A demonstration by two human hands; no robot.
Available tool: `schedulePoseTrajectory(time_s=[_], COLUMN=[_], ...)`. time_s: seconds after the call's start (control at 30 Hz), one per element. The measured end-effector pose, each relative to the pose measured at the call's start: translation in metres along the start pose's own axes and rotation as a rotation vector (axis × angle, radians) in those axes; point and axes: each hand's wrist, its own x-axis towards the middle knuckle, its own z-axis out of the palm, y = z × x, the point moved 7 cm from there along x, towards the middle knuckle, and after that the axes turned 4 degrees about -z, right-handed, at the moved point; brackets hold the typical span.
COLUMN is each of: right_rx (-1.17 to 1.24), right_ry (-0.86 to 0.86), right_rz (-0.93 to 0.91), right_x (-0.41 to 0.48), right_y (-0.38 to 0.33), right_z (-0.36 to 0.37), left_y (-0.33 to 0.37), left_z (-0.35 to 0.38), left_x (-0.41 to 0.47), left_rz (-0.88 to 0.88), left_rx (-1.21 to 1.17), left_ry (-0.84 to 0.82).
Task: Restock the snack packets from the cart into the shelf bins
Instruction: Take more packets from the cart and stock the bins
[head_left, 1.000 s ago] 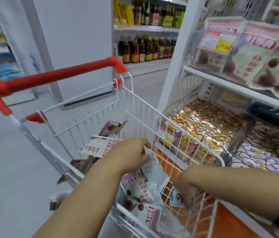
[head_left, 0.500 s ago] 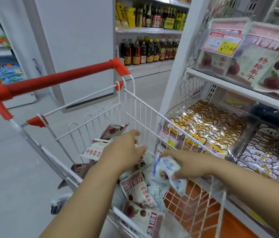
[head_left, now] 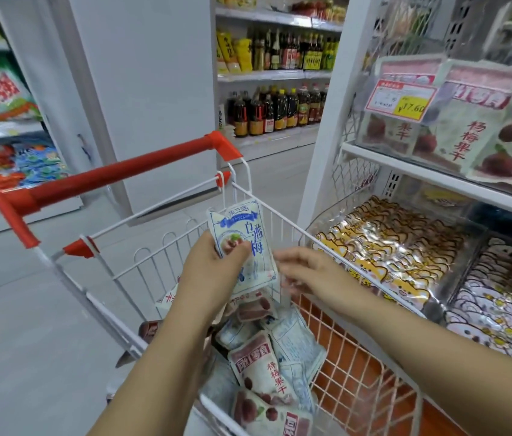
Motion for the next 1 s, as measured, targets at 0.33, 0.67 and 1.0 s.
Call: schedulePoseTrajectory(time_s=[0.33,0.67,1.0], right_rx=[-1.110,-0.968,-0.441], right_ry=[-0.516,-0.438,0.279], right_rz=[0.098,0.012,-0.671], right_x=[0.021,0.005,-0.069], right_y=[0.111,0.073,-0.037], right_z=[0.033,0.019,-0.046], left_y=[-0.002,-0.002,-0.003], left_z=[0.002,0.002,0.002], left_x=[0.004,0.002,0.001], left_rz=[0.089,0.043,-0.132], left_rx=[0.159,0.067,-0.262], left_ry=[0.015,-0.016,-0.065])
